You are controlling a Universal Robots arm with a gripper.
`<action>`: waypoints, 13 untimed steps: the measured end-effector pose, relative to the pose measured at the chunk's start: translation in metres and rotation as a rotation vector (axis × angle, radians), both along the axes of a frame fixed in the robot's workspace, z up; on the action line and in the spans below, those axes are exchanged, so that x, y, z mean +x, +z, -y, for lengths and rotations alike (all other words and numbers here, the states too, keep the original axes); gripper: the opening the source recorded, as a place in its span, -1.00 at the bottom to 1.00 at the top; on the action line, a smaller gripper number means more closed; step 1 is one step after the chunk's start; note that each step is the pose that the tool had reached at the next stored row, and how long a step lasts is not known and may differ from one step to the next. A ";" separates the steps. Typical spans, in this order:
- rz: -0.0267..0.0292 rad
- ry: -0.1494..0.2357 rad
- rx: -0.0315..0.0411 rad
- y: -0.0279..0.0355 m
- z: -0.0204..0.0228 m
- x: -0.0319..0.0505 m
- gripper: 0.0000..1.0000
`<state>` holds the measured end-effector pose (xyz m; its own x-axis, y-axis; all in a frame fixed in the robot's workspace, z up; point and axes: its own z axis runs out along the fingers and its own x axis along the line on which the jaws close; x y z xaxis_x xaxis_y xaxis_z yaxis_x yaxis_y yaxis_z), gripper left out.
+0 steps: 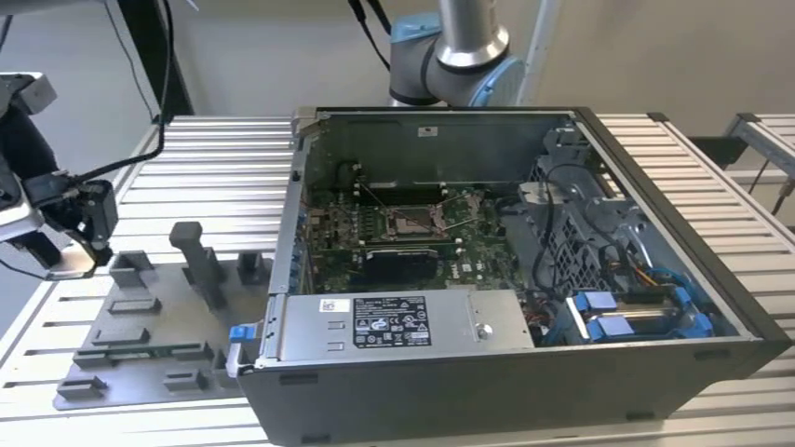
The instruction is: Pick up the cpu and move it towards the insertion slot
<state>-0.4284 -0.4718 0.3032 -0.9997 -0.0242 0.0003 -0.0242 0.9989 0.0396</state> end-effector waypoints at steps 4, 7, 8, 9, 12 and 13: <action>-0.0002 0.000 -0.0001 0.0181 0.0000 0.0000 -1.00; -0.0001 0.000 -0.0001 0.0319 0.0000 0.0000 -1.00; 0.0000 0.000 0.0000 0.0364 0.0000 0.0000 -1.00; 0.0000 0.000 0.0000 0.0409 0.0000 0.0000 -1.00; -0.0001 0.000 0.0000 0.0545 0.0000 0.0000 -1.00; -0.0001 0.000 0.0000 0.0590 0.0000 0.0000 -1.00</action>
<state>-0.4284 -0.4718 0.3622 -0.9997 -0.0242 0.0003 -0.0242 0.9989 0.0396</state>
